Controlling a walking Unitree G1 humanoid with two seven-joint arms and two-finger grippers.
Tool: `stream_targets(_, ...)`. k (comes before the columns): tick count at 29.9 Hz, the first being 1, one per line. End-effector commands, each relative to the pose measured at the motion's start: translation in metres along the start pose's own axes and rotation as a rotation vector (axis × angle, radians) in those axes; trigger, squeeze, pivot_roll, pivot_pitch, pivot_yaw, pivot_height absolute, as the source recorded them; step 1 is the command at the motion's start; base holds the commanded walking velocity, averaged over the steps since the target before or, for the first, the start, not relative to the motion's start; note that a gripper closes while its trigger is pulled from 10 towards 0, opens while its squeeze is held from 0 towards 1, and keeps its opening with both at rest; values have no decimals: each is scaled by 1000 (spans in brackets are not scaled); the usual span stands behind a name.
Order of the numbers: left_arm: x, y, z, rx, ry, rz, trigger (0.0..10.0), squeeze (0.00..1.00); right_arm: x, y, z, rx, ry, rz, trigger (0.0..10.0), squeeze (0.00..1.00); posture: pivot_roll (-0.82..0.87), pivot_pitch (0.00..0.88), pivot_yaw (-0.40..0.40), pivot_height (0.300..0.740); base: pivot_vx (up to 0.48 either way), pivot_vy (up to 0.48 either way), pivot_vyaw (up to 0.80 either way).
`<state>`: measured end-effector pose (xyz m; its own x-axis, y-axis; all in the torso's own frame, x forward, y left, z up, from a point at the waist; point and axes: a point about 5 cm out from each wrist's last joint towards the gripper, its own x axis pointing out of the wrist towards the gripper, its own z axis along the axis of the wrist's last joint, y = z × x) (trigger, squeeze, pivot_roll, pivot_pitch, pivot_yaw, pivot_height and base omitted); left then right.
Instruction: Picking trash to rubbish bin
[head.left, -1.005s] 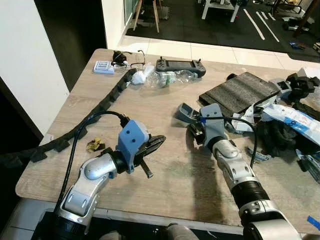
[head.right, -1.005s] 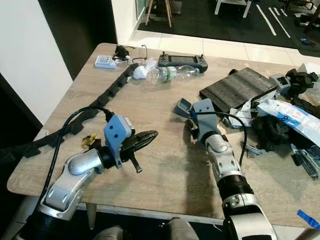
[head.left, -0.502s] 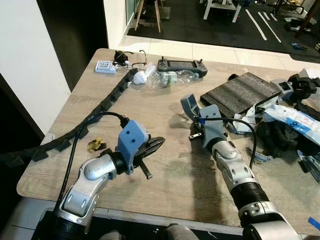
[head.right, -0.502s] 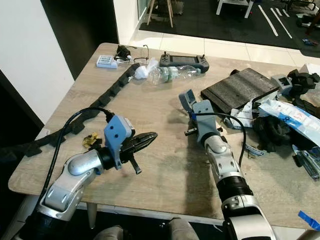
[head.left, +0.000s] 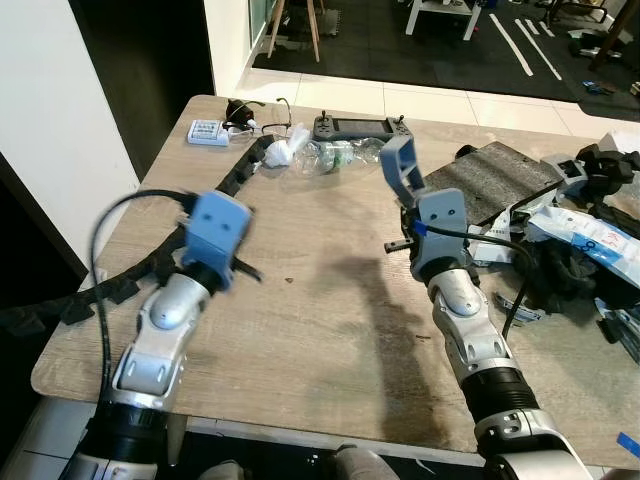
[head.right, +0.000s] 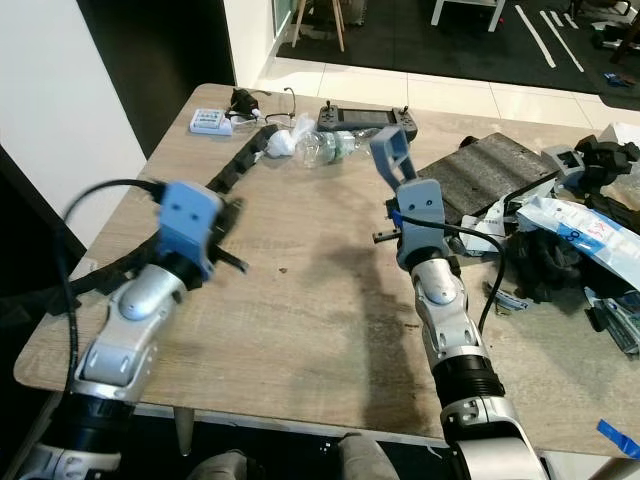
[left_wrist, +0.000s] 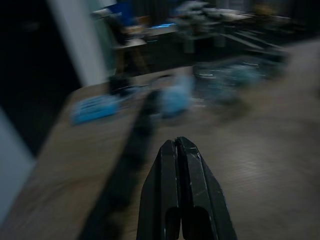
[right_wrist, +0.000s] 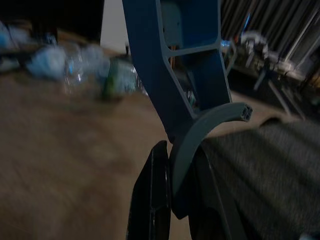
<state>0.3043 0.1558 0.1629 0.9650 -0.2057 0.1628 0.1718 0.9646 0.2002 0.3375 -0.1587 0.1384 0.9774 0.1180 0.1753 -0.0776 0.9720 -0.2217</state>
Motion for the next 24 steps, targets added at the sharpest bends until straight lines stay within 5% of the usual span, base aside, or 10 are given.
stream_targets(1, -1, 4, -8, -22, 44, 37, 10000, 0, -2, 1, 5, -3, -39, 0, 10000, 0, 51, 74, -44, 740, 0, 0, 0)
stream_targets(24, -8, -17, -15, -39, 60, -23, 10000, 0, -9, 6, 2, 39, -43, 27, 10000, 0, 42, 87, -54, 740, -148, 0, 0)
